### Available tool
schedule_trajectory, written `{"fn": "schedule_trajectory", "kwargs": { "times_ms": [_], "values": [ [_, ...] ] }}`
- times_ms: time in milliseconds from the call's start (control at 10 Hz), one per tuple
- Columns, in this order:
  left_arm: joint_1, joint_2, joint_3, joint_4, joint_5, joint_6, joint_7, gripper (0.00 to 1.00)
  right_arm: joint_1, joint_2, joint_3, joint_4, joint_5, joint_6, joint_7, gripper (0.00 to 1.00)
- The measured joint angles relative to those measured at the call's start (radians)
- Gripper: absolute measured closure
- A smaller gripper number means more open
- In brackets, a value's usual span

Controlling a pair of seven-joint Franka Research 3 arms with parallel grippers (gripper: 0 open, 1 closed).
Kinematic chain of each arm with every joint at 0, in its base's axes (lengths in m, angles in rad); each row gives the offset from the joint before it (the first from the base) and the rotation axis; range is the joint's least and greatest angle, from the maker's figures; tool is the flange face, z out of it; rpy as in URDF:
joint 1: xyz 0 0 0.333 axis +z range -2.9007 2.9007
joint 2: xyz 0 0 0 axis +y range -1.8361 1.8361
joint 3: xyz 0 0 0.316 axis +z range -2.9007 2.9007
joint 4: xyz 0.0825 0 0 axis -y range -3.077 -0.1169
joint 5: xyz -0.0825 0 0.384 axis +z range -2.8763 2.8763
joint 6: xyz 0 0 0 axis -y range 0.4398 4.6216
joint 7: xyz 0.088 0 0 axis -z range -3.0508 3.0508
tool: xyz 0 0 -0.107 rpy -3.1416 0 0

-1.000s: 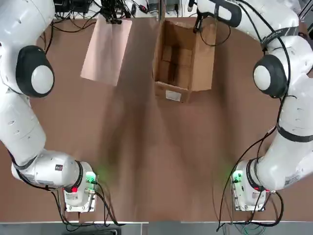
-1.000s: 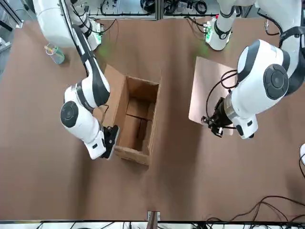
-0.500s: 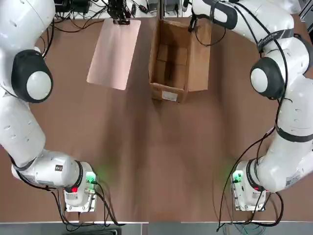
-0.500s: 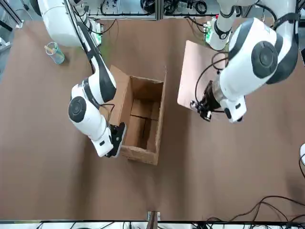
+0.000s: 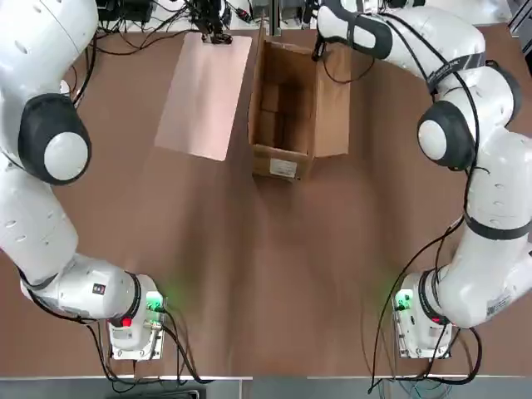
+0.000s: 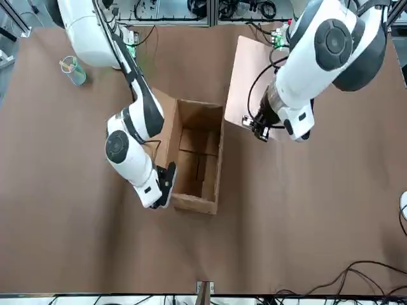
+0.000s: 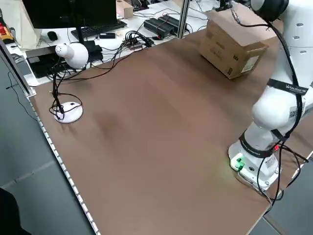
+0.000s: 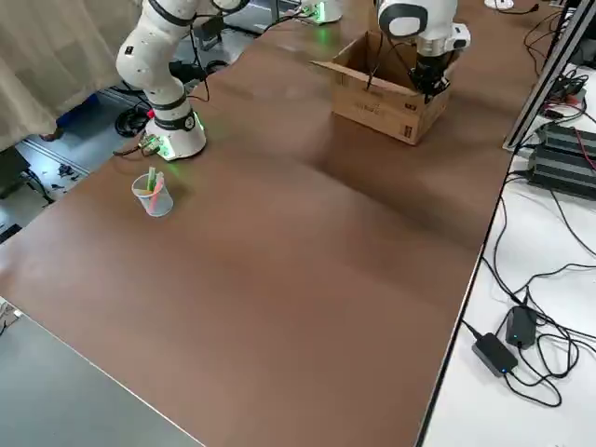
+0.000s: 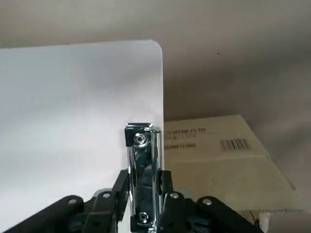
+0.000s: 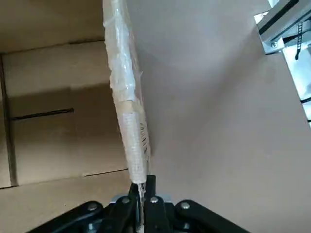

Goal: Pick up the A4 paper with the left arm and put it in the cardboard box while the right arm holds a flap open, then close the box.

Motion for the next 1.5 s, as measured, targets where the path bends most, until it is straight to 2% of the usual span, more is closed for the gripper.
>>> {"fn": "schedule_trajectory", "kwargs": {
  "times_ms": [100,300,500,700,800,900,1000,1300,1500],
  "values": [
    [-0.007,-0.001,0.0,0.012,-0.001,0.0,-0.022,0.69,0.004,0.001,0.0,0.0,0.0,0.006,0.0,0.95],
    [-0.011,-0.001,0.001,0.033,-0.014,0.008,-0.074,0.69,0.01,0.002,0.0,0.006,0.0,0.018,0.002,0.83],
    [-0.011,0.0,0.002,0.035,-0.029,0.036,-0.116,0.69,0.01,0.002,0.0,0.016,0.001,0.027,0.011,0.54],
    [-0.011,0.0,0.003,0.035,-0.045,0.073,-0.149,0.69,0.011,0.002,0.0,0.023,0.003,0.067,0.021,0.43],
    [-0.016,0.0,0.002,0.039,-0.053,0.09,-0.155,0.69,0.01,0.002,0.0,0.027,0.004,0.069,0.024,0.35],
    [-0.03,0.0,0.002,0.041,-0.057,0.105,-0.156,0.69,0.008,0.001,-0.001,0.032,0.005,0.054,0.027,0.31],
    [-0.049,0.0,0.002,0.042,-0.057,0.123,-0.167,0.69,0.003,-0.002,-0.003,0.041,0.009,0.024,0.029,0.2],
    [-0.079,0.0,0.002,0.043,-0.057,0.181,-0.187,0.69,-0.067,-0.046,-0.01,0.137,0.068,-0.149,0.034,0.01],
    [-0.085,0.0,0.002,0.045,-0.058,0.219,-0.193,0.69,-0.132,-0.091,-0.012,0.193,0.085,-0.233,0.079,0.01]
  ]
}}
